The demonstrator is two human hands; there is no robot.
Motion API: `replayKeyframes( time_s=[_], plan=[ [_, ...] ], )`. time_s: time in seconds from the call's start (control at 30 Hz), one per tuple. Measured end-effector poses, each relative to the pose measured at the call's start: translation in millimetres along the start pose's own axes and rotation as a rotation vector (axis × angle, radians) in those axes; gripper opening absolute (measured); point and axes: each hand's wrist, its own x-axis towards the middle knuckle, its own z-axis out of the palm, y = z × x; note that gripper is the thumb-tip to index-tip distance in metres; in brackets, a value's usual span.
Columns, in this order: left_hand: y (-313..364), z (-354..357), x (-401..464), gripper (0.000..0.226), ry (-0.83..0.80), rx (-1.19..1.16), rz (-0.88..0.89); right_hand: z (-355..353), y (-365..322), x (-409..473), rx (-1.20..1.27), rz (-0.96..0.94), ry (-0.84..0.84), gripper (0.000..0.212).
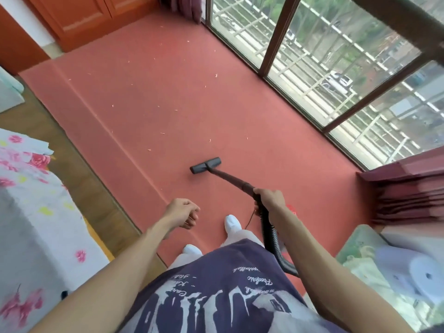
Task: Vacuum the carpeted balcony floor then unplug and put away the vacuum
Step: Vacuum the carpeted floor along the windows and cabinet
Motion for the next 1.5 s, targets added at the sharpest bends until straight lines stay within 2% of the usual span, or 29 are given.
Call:
replayKeyframes(
  time_s=[0.13,0.33,0.5,0.87,1.13,1.37,1.5],
  plan=[
    [8.2,9.5,12.2,0.016,-0.036,0.073,0.009,11.5,20.2,-16.6,0.100,0.061,-0.086,0.017],
    [48.7,28.8,24.4,0.019,-0.083,0.248,0.077,31.4,18.4,-11.8,0.017,0.133,-0.178,0.022],
    [79.2,34.1,37.1,0.020,-0.098,0.273,0.080,42.7,-1.5,0.4,-0.053,0.098,-0.205,0.019],
    [111.0,-9.3,73.6,0.017,0.081,0.160,0.011,79.3,-81.4,100.2,0.056,0.193,-0.338,0.017],
    [142.7,-27.9,100.0,0.017,0.020,0.180,0.035,87.4,-130.3,128.9,0.240,0.200,-0.237,0.015],
    [198.6,-55.5,140.1,0.017,-0.145,0.332,0.083,73.5,-118.5,84.3,0.502,0.231,-0.046,0.014],
    [223.1,-64.9,161.1,0.018,-0.207,0.434,0.113,55.3,-106.7,62.4,0.648,0.284,-0.014,0.018]
  ],
)
